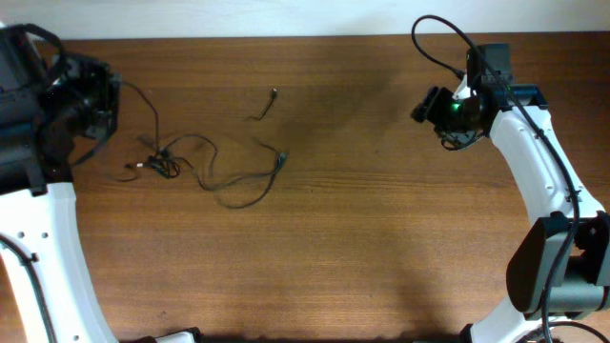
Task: Untangle cables
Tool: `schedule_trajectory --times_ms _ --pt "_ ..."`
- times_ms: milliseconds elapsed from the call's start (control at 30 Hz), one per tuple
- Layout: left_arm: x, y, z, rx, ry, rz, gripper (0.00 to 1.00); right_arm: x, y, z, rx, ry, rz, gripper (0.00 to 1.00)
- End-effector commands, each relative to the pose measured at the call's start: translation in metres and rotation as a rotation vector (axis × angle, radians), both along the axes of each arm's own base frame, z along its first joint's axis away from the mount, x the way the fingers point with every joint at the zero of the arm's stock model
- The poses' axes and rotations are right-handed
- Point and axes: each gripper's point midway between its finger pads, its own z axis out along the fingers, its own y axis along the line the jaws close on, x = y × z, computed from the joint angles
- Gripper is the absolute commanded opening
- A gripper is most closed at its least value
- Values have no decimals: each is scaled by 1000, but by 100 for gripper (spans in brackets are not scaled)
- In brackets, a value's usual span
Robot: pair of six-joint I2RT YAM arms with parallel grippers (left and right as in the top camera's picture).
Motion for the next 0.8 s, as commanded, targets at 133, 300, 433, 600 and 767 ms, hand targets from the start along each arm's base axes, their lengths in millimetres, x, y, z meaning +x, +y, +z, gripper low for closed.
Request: schedule_trajectory --times_ms 133,300,433,600,767 --pt "10 -108 73 -19 -323 -461 0 -6 43 12 205 -30 174 88" --pt "4 -177 107 -20 -482 -653 0 -10 79 40 348 -175 421 93" --pt "-5 -234 124 -37 -581 -794 0 -13 96 50 408 -203 474 94" --pt "-11 -276 120 -60 -594 -882 0 -23 119 53 437 -195 533 98" --pt "-6 -293 108 -66 -567 -903 0 -32 142 49 395 -207 613 99"
